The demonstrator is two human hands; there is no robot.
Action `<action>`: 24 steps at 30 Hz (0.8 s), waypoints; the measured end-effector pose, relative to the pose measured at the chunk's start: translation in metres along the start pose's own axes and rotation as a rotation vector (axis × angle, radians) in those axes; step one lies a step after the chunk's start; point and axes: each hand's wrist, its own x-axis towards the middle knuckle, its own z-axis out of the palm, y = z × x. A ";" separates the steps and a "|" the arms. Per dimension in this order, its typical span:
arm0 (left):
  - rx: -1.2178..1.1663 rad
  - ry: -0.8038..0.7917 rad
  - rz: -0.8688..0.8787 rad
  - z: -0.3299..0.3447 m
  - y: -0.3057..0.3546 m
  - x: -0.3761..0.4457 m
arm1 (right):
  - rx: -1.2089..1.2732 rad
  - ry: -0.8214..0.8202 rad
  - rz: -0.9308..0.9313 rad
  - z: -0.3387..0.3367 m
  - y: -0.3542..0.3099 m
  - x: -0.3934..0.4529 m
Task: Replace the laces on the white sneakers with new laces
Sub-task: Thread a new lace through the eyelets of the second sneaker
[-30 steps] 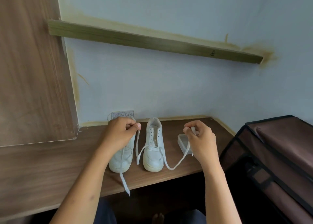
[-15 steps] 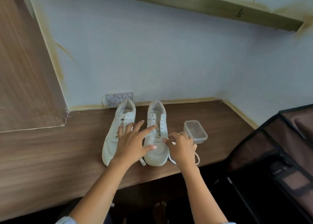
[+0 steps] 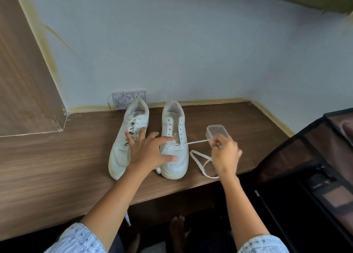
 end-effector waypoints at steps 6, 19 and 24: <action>-0.034 0.019 0.012 0.003 -0.002 0.002 | -0.002 0.000 0.139 -0.019 0.028 0.008; -0.158 0.326 0.619 0.011 -0.059 -0.039 | 0.110 -0.186 -0.056 -0.011 0.034 -0.039; -0.041 0.091 0.774 0.009 -0.071 -0.057 | -0.059 -0.299 -0.100 0.008 0.029 -0.048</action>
